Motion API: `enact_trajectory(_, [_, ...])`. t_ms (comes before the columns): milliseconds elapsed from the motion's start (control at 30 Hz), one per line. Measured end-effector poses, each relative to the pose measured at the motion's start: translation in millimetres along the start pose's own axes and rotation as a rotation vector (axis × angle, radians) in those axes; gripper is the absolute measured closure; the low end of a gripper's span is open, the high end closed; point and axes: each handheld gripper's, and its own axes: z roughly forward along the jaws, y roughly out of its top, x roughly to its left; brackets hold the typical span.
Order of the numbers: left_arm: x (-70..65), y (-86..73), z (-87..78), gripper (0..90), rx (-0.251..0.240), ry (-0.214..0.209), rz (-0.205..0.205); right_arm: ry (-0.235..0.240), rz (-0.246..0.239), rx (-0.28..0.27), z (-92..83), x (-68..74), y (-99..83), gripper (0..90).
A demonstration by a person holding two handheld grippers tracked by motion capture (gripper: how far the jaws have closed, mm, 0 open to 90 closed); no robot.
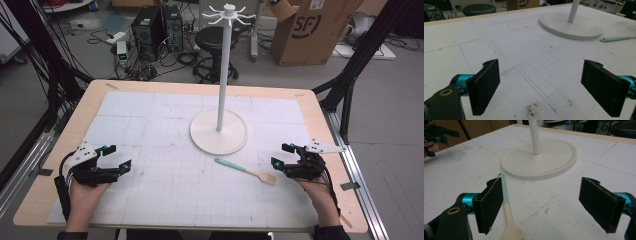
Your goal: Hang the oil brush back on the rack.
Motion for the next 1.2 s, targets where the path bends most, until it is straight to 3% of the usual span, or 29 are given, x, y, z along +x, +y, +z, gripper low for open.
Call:
enact_trajectory(333, [-1.8, 1.2, -2.2, 16.2, -0.007, -0.002, -0.001, 0.028, -0.027, 0.028, 8.1, 3.3, -0.9, 18.8])
enact_trajectory(667, [-2.0, 0.6, -0.7, 16.2, 0.001, -0.004, 0.002, 0.041, -0.086, 0.103, 22.1, 11.9, -3.1, 19.4])
enact_trajectory(1200, [-2.2, -0.2, 0.9, 16.2, 0.011, -0.002, 0.002, 0.074, -0.177, 0.217, 45.9, 28.9, -7.3, 34.7])
